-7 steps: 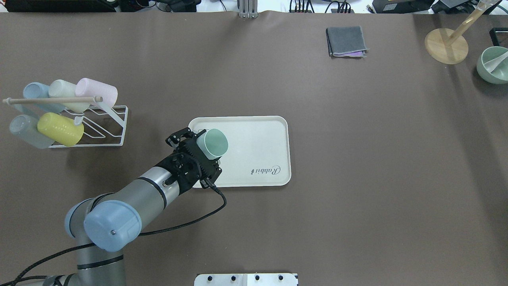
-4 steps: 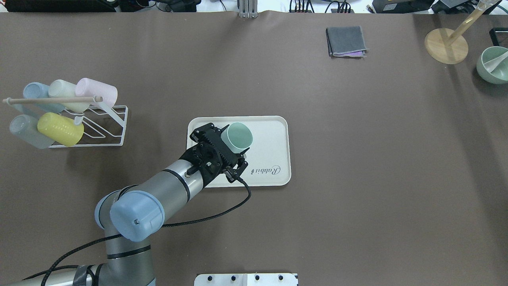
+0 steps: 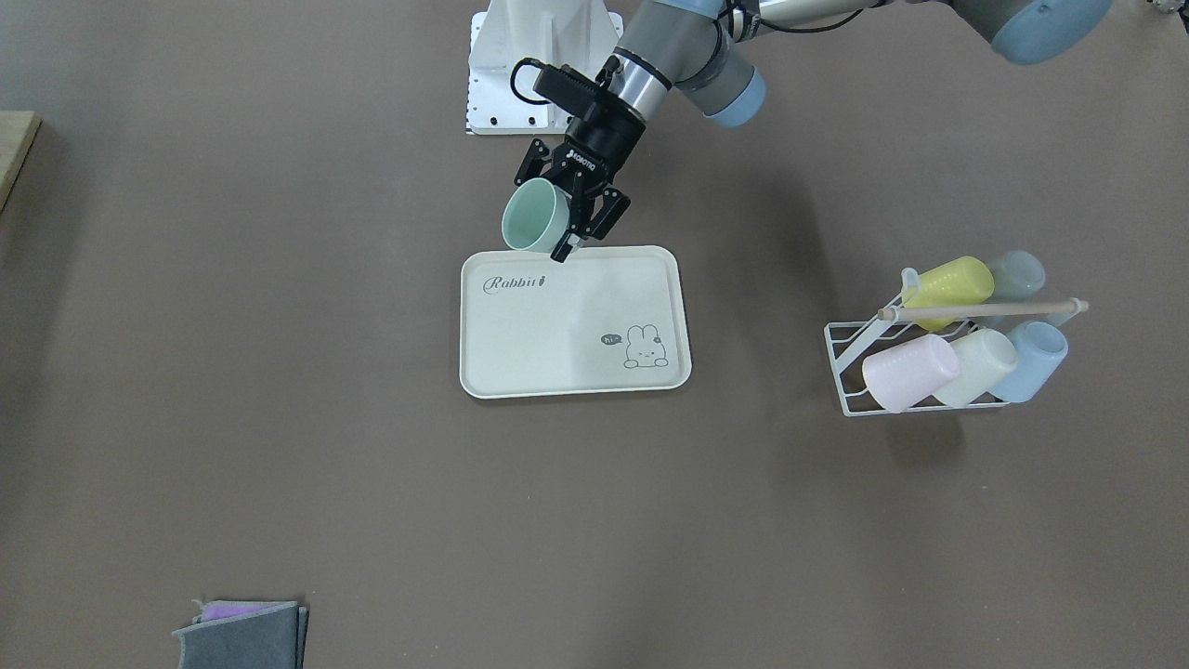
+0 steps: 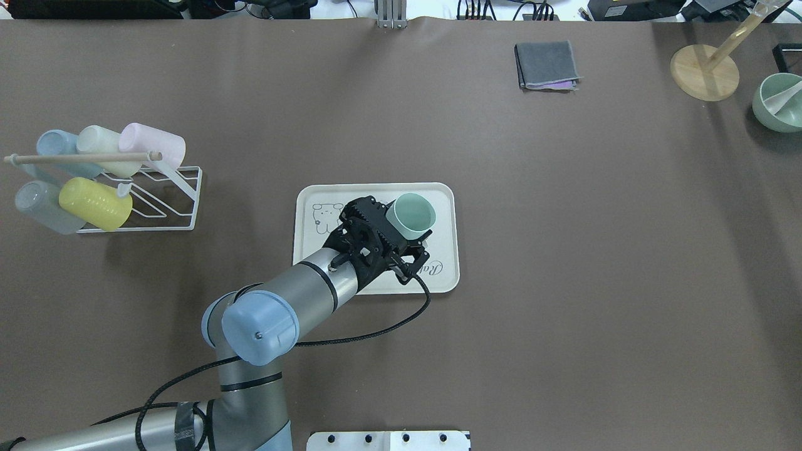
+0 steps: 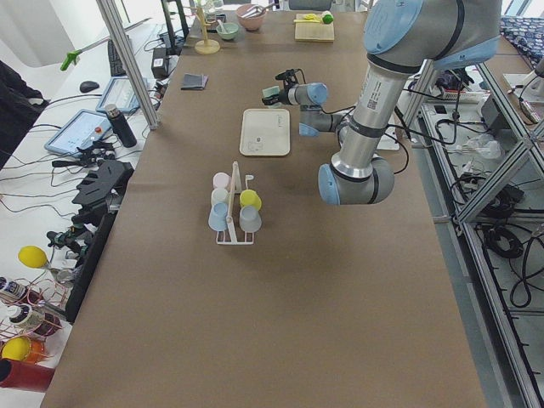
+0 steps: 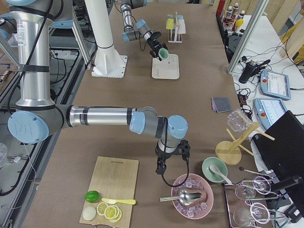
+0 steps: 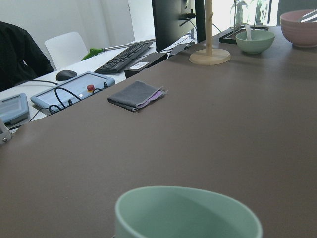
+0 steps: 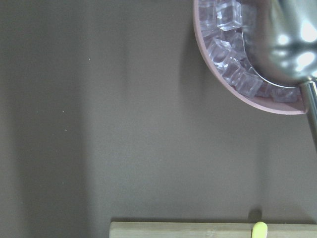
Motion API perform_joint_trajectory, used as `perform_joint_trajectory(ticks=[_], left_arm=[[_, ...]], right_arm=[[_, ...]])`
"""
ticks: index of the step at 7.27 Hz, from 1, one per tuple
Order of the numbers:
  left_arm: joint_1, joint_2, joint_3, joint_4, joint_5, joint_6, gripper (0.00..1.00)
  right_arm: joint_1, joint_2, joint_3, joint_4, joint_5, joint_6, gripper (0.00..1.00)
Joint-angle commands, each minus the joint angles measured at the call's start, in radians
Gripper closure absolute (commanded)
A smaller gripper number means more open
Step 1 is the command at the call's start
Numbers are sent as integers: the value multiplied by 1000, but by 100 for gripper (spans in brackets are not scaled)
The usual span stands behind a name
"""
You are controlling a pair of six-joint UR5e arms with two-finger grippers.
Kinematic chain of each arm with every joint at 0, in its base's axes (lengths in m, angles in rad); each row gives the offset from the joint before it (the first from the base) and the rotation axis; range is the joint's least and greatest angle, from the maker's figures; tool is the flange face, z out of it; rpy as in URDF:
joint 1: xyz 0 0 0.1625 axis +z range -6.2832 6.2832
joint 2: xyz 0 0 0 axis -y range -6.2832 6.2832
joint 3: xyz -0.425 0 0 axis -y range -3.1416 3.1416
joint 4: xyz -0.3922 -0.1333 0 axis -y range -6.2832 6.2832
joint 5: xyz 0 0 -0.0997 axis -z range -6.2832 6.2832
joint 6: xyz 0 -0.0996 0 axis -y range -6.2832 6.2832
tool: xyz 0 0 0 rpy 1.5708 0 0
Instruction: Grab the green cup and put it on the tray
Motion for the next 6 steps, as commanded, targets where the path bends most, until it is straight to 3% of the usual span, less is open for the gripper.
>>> perform_joint_trajectory(ticks=[1,3,6], left_arm=[[1,-18,99,-169,-4,-40,100],[3,-16,191,-312,2,-62,100],[1,-15,232,-334,-5,-62,100]], right_arm=[[-1,0,0,0,0,0,0],[-1,0,2,0,0,2,0],[-1,0,6,0,0,2,0]])
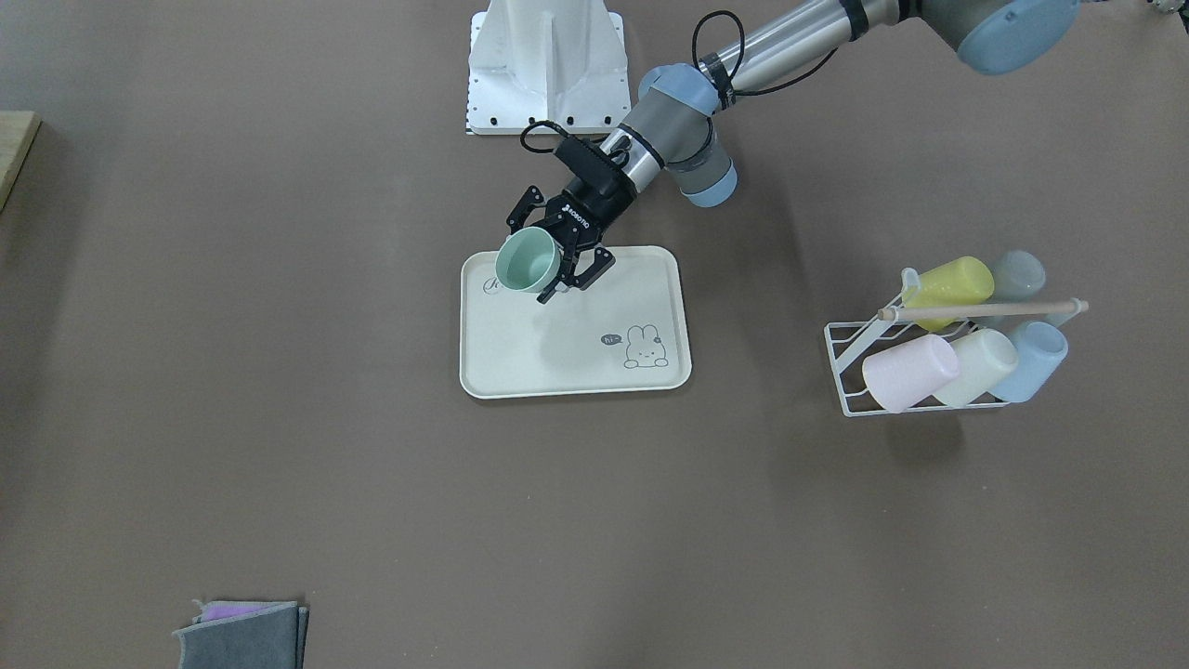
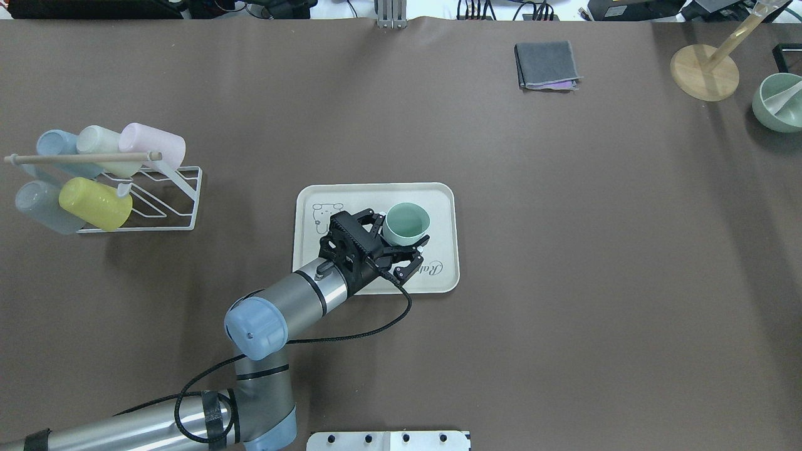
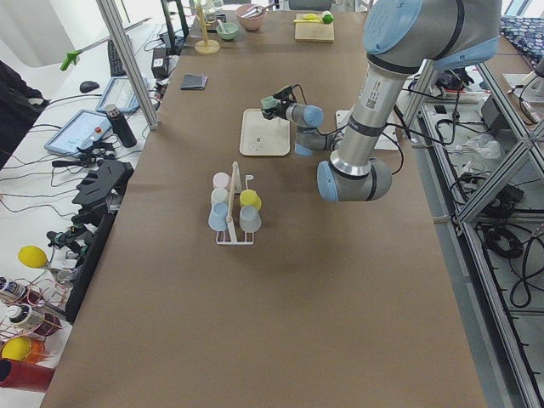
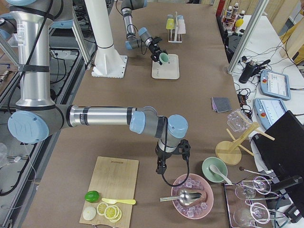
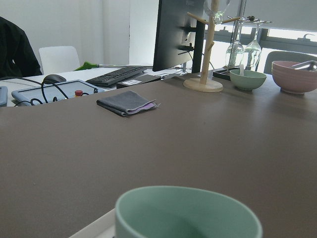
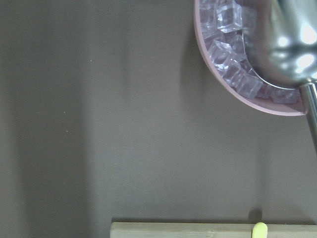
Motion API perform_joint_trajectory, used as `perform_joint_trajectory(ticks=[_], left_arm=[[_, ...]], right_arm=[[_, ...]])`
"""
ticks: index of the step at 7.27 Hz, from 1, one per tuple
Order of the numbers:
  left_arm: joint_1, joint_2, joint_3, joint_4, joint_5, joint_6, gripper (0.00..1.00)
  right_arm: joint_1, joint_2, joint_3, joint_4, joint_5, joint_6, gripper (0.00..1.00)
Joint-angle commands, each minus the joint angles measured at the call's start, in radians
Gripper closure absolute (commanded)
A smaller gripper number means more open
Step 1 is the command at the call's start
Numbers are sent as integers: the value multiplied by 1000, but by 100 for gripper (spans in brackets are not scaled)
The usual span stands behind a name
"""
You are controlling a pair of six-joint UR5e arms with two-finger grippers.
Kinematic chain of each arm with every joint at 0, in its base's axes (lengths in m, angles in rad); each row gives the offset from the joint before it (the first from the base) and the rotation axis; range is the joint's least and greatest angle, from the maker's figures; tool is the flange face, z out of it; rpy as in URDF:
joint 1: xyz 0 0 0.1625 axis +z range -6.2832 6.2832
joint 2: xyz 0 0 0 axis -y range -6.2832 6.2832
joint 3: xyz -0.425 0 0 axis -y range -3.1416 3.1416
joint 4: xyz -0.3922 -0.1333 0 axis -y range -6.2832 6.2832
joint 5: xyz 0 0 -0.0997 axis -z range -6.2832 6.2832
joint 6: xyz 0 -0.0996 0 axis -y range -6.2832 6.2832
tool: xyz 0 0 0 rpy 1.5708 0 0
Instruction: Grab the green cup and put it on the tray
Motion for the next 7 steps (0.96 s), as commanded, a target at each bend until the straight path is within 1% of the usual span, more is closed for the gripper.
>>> perform_joint_trajectory(ticks=[1,7], left_arm=[[-1,1,13,-6,-3,-2,100],[2,30,28,-6,0,1,100]], right_arm=[[-1,0,2,0,0,0,0],[1,2,4,0,0,-1,0]])
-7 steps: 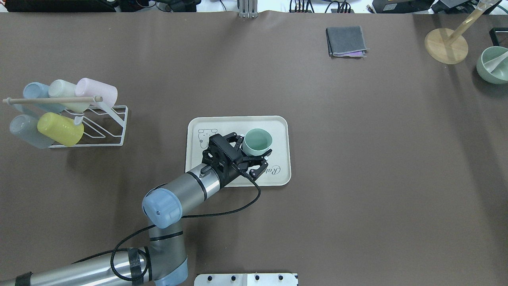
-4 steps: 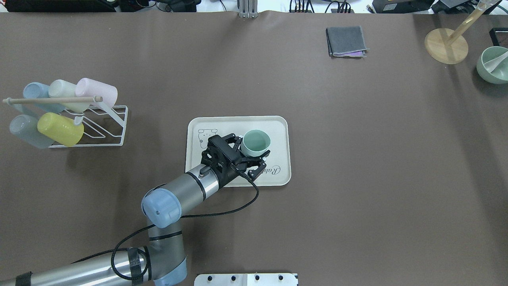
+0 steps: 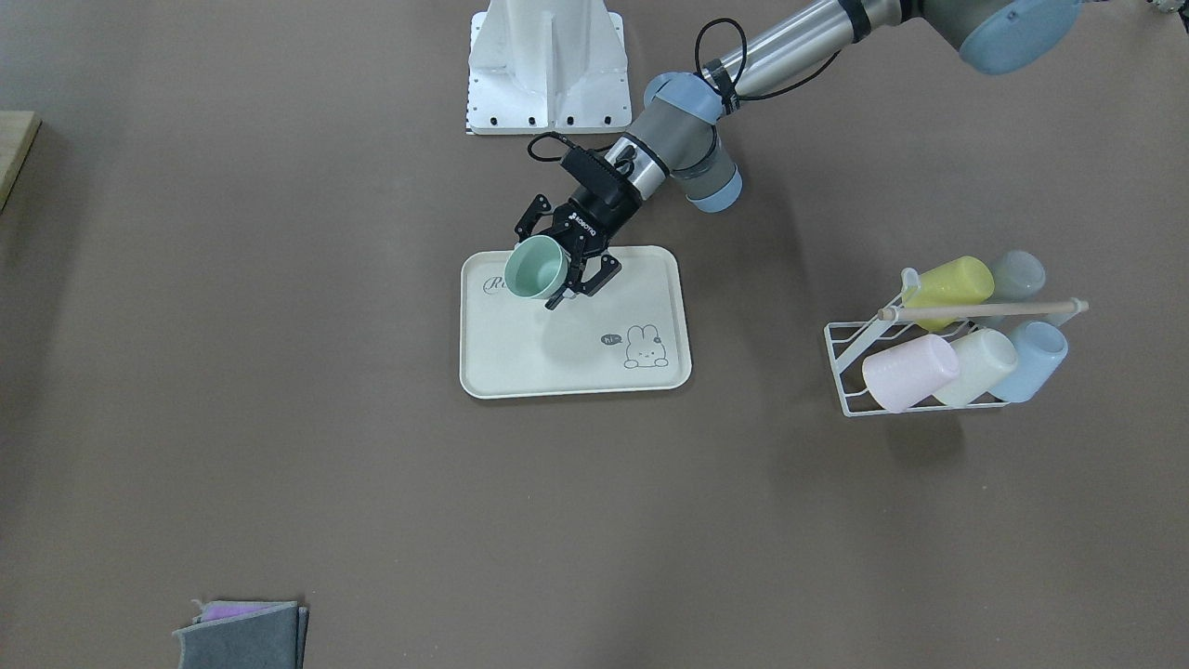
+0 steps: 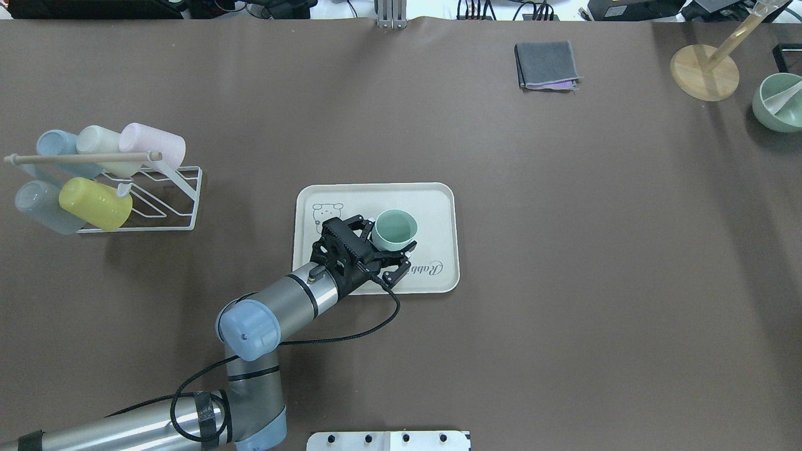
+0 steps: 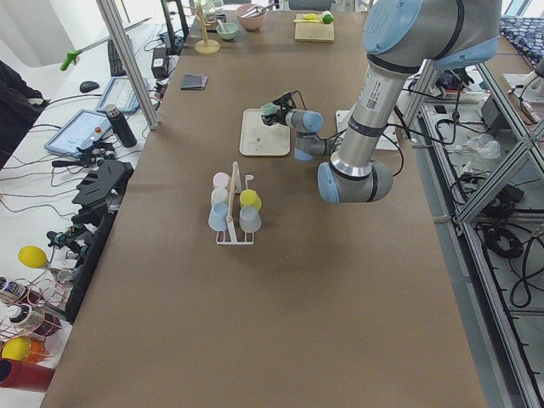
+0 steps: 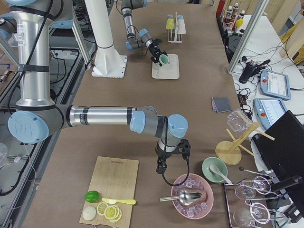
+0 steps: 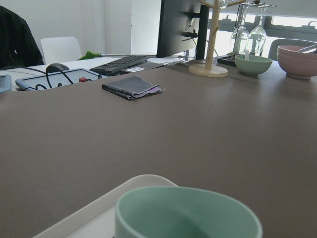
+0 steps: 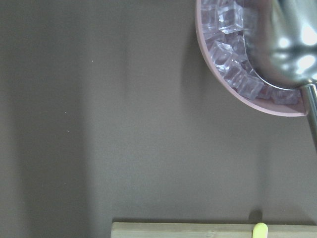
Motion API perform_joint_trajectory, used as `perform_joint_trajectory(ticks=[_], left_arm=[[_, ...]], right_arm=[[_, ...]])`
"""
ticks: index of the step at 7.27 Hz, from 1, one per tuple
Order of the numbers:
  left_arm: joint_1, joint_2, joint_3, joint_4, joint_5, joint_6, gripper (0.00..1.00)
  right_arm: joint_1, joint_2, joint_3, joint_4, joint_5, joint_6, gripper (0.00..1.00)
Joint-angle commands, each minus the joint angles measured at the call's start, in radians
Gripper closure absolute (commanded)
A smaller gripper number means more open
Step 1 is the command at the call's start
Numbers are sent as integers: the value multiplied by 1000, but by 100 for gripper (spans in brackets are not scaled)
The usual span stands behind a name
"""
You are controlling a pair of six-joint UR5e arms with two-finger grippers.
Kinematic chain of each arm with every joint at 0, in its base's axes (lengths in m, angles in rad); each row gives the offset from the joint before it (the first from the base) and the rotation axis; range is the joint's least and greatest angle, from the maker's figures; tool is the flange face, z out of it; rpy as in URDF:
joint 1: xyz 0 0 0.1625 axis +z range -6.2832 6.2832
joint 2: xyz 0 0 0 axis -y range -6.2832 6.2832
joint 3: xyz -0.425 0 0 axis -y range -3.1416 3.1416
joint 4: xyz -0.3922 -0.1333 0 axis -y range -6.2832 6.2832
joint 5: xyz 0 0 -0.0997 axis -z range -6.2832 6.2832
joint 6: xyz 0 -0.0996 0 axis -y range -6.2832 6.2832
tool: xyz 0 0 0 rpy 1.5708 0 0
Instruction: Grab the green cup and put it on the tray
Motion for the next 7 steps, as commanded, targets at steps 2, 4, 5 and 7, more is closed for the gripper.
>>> perform_joint_trajectory(ticks=[2,4,5,7], left_arm=[[1,4,3,0,2,1,79],[-1,4,3,2,5,6,4],[-1,4,3,2,5,7,3],[-1,4,-3,2,6,10,3]], right_arm=[[1,3,3,0,0,-1,0],[1,4,4,0,0,-1,0],[1,4,4,0,0,-1,0],[1,6,3,0,0,0,0]])
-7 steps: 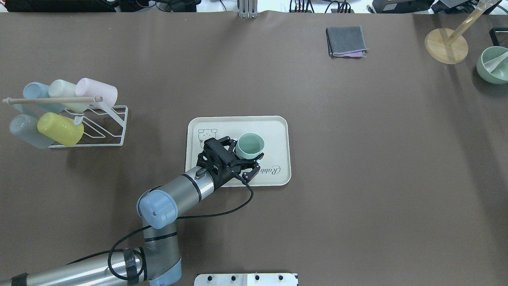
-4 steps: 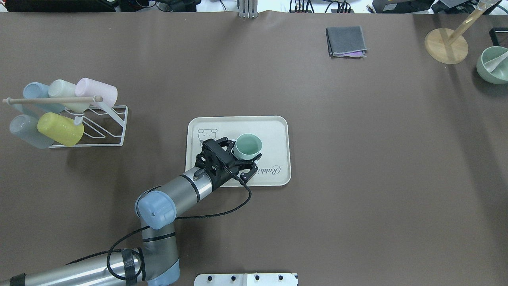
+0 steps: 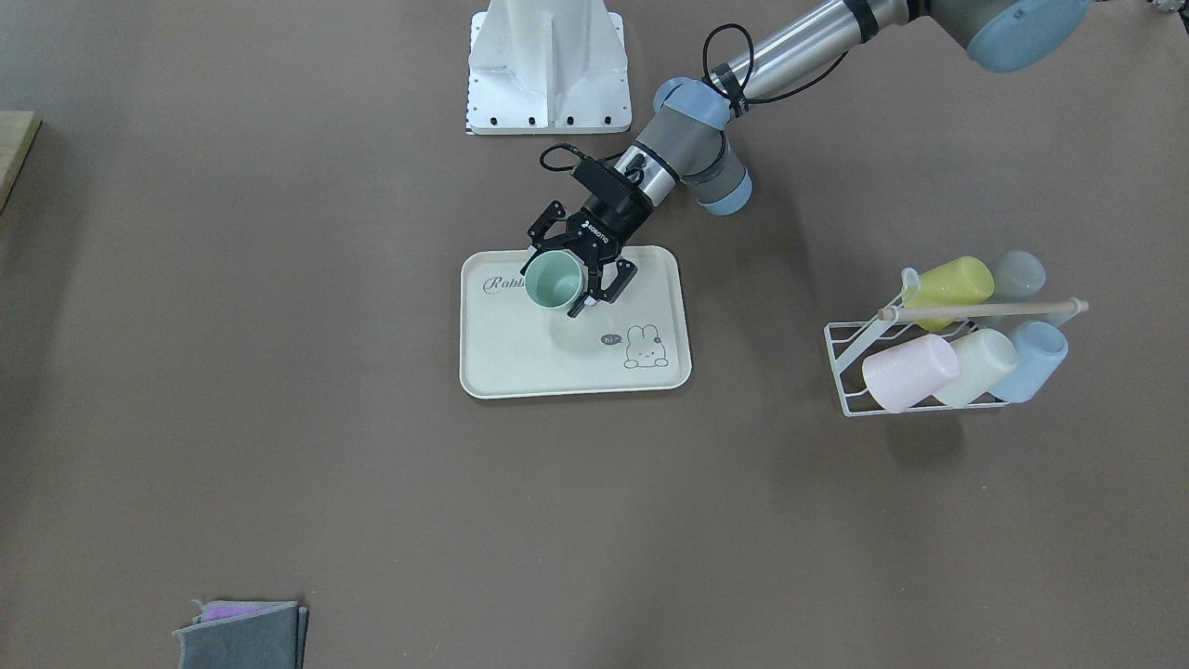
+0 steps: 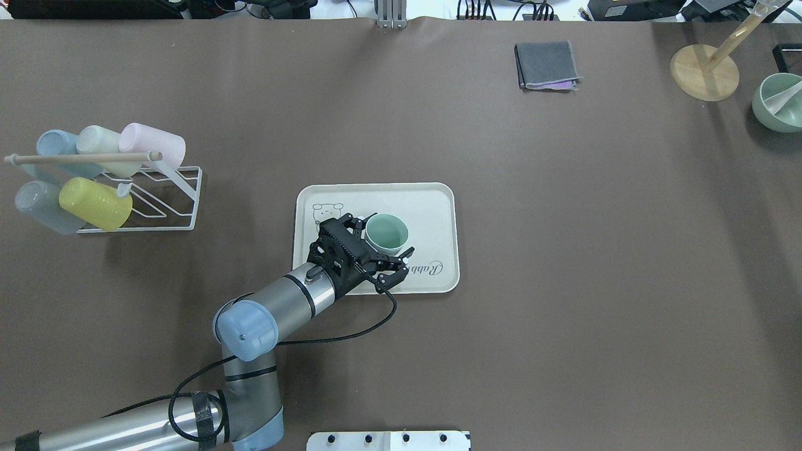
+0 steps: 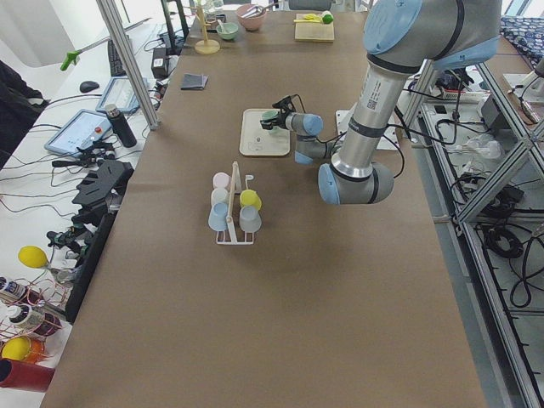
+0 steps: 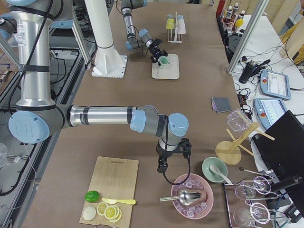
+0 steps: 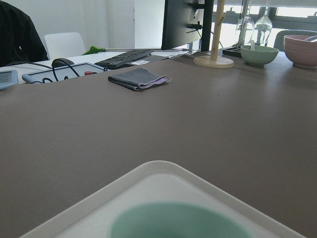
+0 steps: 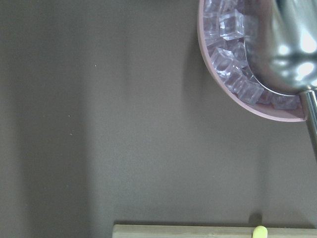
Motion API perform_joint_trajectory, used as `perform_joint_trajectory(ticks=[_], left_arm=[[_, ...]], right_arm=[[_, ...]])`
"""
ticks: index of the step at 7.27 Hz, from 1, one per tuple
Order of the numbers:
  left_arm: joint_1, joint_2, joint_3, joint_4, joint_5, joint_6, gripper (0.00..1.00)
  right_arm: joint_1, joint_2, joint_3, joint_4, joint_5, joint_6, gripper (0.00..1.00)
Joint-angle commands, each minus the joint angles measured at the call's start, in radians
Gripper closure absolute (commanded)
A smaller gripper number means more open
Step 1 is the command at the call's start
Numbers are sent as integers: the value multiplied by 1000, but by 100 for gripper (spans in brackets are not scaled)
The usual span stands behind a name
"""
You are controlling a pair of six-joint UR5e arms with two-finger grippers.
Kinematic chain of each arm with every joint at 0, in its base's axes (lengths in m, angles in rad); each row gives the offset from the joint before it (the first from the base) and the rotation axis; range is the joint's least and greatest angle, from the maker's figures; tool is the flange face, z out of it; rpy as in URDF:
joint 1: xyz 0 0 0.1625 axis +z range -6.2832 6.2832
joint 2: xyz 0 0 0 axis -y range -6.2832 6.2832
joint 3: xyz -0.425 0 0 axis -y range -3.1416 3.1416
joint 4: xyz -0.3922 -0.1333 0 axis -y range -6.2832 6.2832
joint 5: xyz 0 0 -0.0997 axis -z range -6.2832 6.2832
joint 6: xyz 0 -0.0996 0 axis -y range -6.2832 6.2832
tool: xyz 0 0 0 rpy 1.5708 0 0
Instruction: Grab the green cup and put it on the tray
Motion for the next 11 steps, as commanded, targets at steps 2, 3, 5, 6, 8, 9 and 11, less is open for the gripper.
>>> perform_joint_trajectory(ticks=[2,3,5,6,8,9,11], left_arm=[[-3,0,-26,0,1,1,3],[-5,3,-39,2,1,1,3],[-5,35,-77,2,-2,1,3],[-5,52,-95,2,-3,1,3],[-5,57,-131,2,-8,1,2],[-8,57,-154,3,-3,1,2],[-43,49,-206,15,-8,-9,2]], right_arm=[[0,2,-1,0,0,1,0],[0,4,-1,0,0,1,0],[0,4,-1,0,0,1,0],[0,4,-1,0,0,0,0],[0,4,-1,0,0,0,0],[0,5,-1,0,0,0,0],[0,5,-1,0,0,1,0]])
